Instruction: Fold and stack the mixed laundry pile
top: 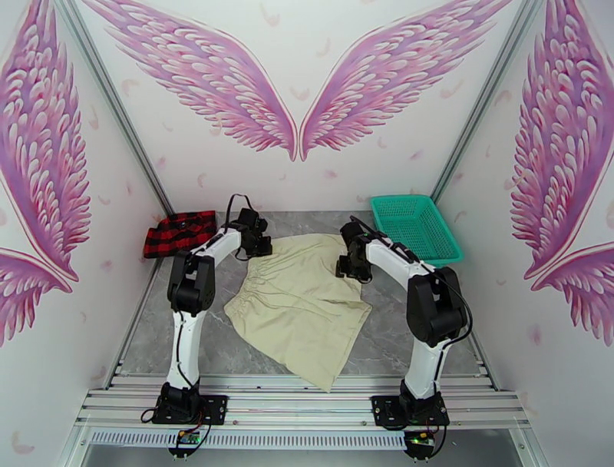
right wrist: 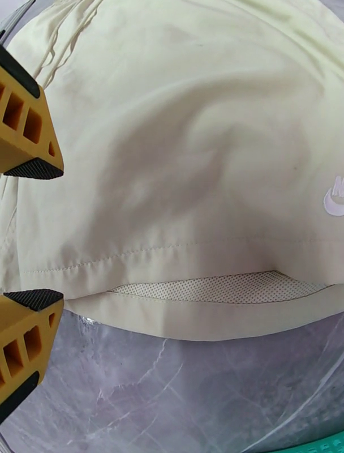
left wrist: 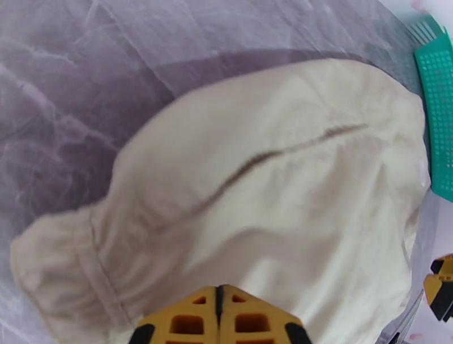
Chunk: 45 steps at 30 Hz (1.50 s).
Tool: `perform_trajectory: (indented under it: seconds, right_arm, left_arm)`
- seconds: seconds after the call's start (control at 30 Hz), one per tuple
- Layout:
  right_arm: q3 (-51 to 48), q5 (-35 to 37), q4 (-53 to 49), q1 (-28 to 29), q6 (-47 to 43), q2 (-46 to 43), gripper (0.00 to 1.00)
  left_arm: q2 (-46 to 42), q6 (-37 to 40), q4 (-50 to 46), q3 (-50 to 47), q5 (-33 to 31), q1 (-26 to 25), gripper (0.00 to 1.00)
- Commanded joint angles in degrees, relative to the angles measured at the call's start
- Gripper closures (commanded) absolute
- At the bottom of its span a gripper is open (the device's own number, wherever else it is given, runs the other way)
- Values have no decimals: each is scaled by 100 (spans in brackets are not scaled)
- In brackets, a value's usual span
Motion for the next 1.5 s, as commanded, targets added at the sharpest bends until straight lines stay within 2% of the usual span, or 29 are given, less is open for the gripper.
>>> perform_trajectory:
  seconds: [0.0, 0.23, 0.4, 0.57, 0.7, 0.73, 0.8, 0.9, 1.03, 1.1, 1.3, 1.47]
  right_arm:
    - [150, 118, 188, -47, 126, 419, 41]
    - [1349, 27, -15, -42, 115, 1548, 42]
    - [2405, -315, -64, -10, 12, 2418, 41]
    - [4095, -443, -537, 65, -331, 3414, 38]
    - [5050, -607, -680, 64, -423, 3710, 36]
    - [5233, -660, -753, 64, -434, 3689, 36]
    - [5287, -684, -778, 89, -430, 3473, 37]
    - [4648, -692, -557, 126, -392, 2703, 38]
    - [2773, -710, 108, 160, -172, 1159, 37]
    - [1832, -672, 334, 160, 11, 393, 37]
    - [-664, -809, 438, 157, 418, -1513, 37]
    - [-2288, -1169, 389, 388, 715, -2795, 38]
  left_arm:
    - [347, -574, -393, 416, -168, 22, 100]
    - [512, -1744, 46, 39, -230, 470, 100]
    - [364, -1955, 171, -221, -268, 831, 100]
    - [60, -2229, 444, -833, -259, 1158, 100]
    - [-348, -2250, 851, -1384, -60, 1237, 100]
    - [-444, -2097, 906, -1394, 34, 1212, 99]
    - [-558, -1751, 631, -1175, 68, 1159, 87]
    - [-936, -1352, 393, -1066, -84, 1111, 73]
    - [-1711, -954, 205, -1251, -186, 1084, 60]
    - [-2268, -789, 112, -1672, -301, 1074, 56]
    - [-3977, -351, -209, -3636, -749, 1240, 49]
    - [-5099, -97, -345, -5401, -483, 1747, 51]
